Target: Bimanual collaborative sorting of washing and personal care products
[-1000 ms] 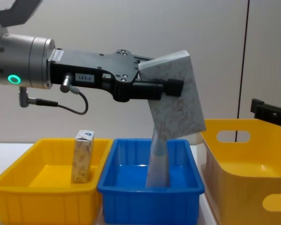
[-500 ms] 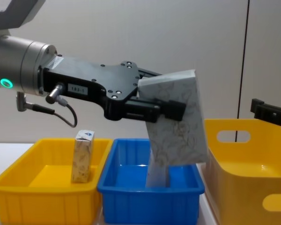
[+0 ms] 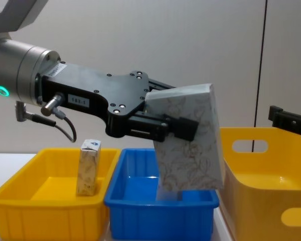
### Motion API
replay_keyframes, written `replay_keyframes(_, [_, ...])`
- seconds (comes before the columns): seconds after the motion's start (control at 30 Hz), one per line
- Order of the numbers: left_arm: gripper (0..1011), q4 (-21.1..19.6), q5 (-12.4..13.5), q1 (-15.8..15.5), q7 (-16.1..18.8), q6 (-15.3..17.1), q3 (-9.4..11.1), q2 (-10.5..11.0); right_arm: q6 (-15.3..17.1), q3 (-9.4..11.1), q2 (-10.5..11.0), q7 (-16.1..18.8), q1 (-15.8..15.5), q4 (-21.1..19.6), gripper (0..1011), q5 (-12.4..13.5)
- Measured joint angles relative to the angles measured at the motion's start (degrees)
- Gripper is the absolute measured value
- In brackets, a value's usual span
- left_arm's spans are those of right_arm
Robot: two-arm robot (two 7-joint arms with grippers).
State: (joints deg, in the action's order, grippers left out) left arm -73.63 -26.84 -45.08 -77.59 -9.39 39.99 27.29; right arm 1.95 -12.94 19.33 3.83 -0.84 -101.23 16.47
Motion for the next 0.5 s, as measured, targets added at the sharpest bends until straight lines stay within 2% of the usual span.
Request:
replay_keyframes(0.3, [418,-0.1,-0.1,-0.1,-0.7,-0.1,0.3,0.1,0.0,0.0,0.0,0.2,0.0,0.0,1002,0.0])
replay_keyframes(0.5, [418,-0.1,-0.2,-0.1,-0.9,-0.1,0.4,0.2,0.6,0.2,0.8,2.2,0.0,-0.3,1002,0.9])
